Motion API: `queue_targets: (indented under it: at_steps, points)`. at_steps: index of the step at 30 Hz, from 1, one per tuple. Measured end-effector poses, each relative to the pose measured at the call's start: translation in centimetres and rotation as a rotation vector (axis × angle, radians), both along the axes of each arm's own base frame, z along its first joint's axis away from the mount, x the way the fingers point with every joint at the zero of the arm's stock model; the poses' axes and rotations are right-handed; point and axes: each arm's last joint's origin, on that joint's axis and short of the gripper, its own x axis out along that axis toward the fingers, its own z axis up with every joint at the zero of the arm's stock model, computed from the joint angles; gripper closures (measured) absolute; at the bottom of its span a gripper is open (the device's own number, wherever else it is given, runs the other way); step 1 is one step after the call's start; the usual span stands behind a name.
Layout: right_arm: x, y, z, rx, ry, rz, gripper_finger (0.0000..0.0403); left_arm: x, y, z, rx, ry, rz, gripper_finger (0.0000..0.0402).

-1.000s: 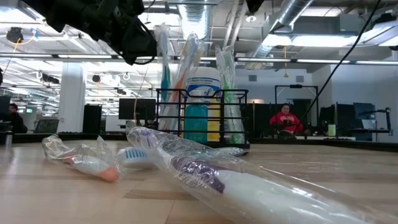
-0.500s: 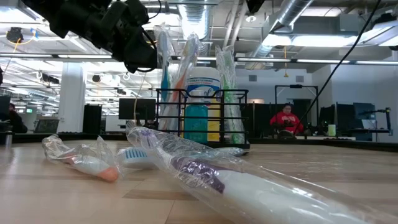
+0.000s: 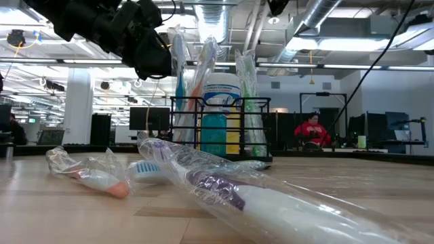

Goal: Pick & Place toothbrushing station
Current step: Put the green toothbrush into the black mesh organizer, then put the violet toothbrush into the black mesh organizer

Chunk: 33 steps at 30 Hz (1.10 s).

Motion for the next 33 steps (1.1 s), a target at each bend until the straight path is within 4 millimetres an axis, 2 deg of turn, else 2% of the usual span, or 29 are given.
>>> queue_targets:
  at_steps: [9, 17, 22, 26, 33]
  points:
    - [0.0, 0.0, -0.1, 0.009, 0.015, -0.001, 0.0351, -1.1, 0.9, 1.3, 0.004, -0.030, 0.039, 0.0258]
    - [-0.3, 0.7, -0.4, 0.048, 0.050, 0.038, 0.0351, -1.4, 0.9, 1.4, 0.006, -0.015, 0.043, 0.0251]
    - [0.0, 1.9, -1.7, 0.056, 0.114, 0.136, 0.0351, -2.1, 1.0, 1.5, 0.016, 0.017, 0.065, 0.0258]
    - [0.6, 2.8, -3.8, 0.043, 0.183, 0.167, 0.0351, -2.7, 0.9, 1.8, 0.009, 0.024, 0.066, 0.0263]
    - [1.3, 4.1, -5.9, 0.024, 0.241, 0.190, 0.0351, -3.4, 0.6, 2.2, -0.042, 0.024, 0.065, 0.0265]
